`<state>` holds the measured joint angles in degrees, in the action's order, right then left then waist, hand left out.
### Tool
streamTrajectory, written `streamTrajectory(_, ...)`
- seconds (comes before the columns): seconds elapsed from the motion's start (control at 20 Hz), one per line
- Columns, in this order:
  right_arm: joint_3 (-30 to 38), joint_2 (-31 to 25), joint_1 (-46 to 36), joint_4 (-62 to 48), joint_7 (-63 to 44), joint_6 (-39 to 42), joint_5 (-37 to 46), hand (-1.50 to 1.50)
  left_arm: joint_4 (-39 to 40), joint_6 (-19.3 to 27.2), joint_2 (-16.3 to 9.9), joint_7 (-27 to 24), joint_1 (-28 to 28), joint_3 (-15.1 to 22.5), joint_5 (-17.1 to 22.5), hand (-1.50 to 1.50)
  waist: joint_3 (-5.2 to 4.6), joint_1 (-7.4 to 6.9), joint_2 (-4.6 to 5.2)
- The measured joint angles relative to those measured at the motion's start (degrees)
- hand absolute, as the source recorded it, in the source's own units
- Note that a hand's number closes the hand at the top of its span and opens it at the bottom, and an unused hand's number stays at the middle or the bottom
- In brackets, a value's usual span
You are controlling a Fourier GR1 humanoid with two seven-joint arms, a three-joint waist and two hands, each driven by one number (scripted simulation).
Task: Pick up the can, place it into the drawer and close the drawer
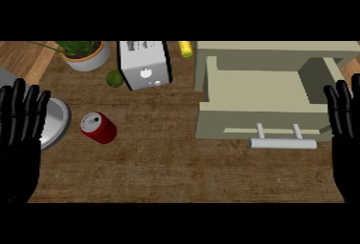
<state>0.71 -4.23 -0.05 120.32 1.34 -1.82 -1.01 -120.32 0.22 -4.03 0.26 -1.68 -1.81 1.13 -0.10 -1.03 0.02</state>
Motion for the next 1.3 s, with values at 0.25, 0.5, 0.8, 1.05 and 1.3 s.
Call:
streamTrajectory(0.25, -0.4, -0.3, 0.4, 0.5, -0.8, 0.6, -0.1, -1.5, 0.4, 10.4, 2.5, 0.7, 0.2, -2.7, -9.2, -1.5, 0.13, 0.76, -0.02)
streamTrajectory(0.5, 0.7, 0.3, 2.8, -1.8, -6.2, -1.4, 0.2, -1.5, 2.9, 27.4, 3.6, 8.9, -2.9, -5.5, -13.0, -1.5, 0.13, 0.65, 0.31)
streamTrajectory(0.8, 2.4, -0.4, 3.1, -3.1, -10.6, -2.1, -0.2, -1.5, 1.8, 44.0, 3.9, 23.9, -3.2, 2.1, -24.7, -1.5, 0.21, 1.19, 0.1)
streamTrajectory(1.05, 5.3, -1.9, 4.0, -3.6, -11.0, -0.4, -2.6, -1.5, 2.6, 48.5, 4.0, 34.5, 0.9, 7.0, -36.2, -1.5, 0.17, 1.27, 0.0)
streamTrajectory(1.3, 5.3, -1.2, 5.4, -3.0, -10.5, -0.1, -2.0, -1.5, 5.4, 49.2, 3.9, 39.1, 4.8, 6.8, -39.8, -1.5, 0.14, 1.26, -0.02)
